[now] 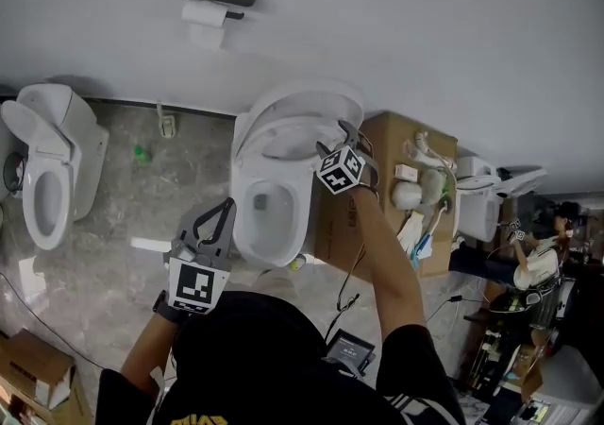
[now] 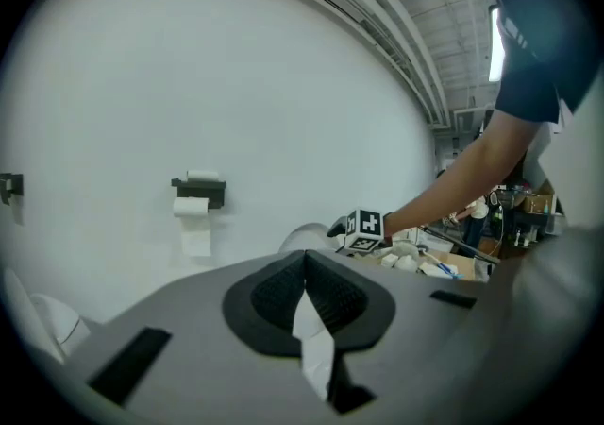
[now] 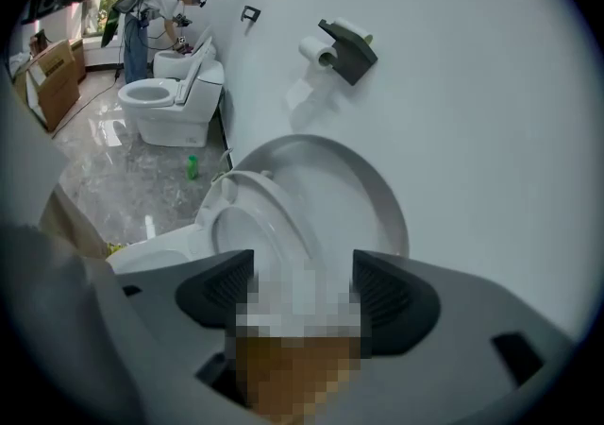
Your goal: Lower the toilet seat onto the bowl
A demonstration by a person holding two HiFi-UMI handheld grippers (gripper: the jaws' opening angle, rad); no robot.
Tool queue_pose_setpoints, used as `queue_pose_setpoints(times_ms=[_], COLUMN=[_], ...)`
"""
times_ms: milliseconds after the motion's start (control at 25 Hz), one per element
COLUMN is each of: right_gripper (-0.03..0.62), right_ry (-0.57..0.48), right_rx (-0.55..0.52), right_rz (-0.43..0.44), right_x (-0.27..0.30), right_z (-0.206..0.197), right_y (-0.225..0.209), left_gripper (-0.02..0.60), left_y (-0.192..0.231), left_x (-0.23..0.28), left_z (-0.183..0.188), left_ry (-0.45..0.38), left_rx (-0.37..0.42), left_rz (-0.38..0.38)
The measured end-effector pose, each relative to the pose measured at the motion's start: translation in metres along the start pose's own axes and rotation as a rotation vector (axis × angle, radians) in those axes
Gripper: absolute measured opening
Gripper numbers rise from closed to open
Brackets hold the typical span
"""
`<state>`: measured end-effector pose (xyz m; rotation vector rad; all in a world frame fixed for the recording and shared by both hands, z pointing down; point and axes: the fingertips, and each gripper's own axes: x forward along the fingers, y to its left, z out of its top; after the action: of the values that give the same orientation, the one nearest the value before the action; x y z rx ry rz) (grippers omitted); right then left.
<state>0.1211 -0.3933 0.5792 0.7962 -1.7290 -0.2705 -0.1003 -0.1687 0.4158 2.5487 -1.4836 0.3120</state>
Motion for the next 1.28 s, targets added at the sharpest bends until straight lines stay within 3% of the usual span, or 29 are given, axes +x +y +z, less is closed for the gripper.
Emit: queue_pose_setpoints(times_ms=[200,440,520,680,760,840,1280], right_gripper=[0.285,0.236,0.204,0.144,0.125,0.052,0.054], right_ry=[0.039,0.083,0.08,0.131,0.149,0.156,0.266], right_rx=[-0.024,0.043,-0.02,-0.33,-0.423,-0.423,-0.456], right_rz=[0.0,-0.013,-0.026,-0.044,-0.06,-0.062,-0.015], right_x=[0.021,0.037,0.039,0.049,0.054,0.055,0.045], right_z=[-0.007,-0.015,-0.007,-0.003,-0.001,0.001,0.0], right_y=[-0.008,-0.009,-0.007,-0.001,-0.004,-0.009,-0.002], left_gripper=[0.011,0.011,0.011,0.011,0.011,0.011,0.012], left_y=[-0.01,-0.016,-0.018,-0.023,-0.025,-0.029,-0.05], left_x=[0.002,0.006,0.004,0.008,0.01,0.012,0.017], left_z=[-0.001,-0.005,-0.002,-0.003,-0.006,-0.007,-0.013], left_ry=[0.019,0.039,0.036,0.043,0.049,0.053,0.044], left_rx=[0.027,0.043,0.044,0.038,0.036,0.031,0.029], left_rz=[-0.024,-0.046,-0.048,-0.054,-0.059,-0.067,-0.124])
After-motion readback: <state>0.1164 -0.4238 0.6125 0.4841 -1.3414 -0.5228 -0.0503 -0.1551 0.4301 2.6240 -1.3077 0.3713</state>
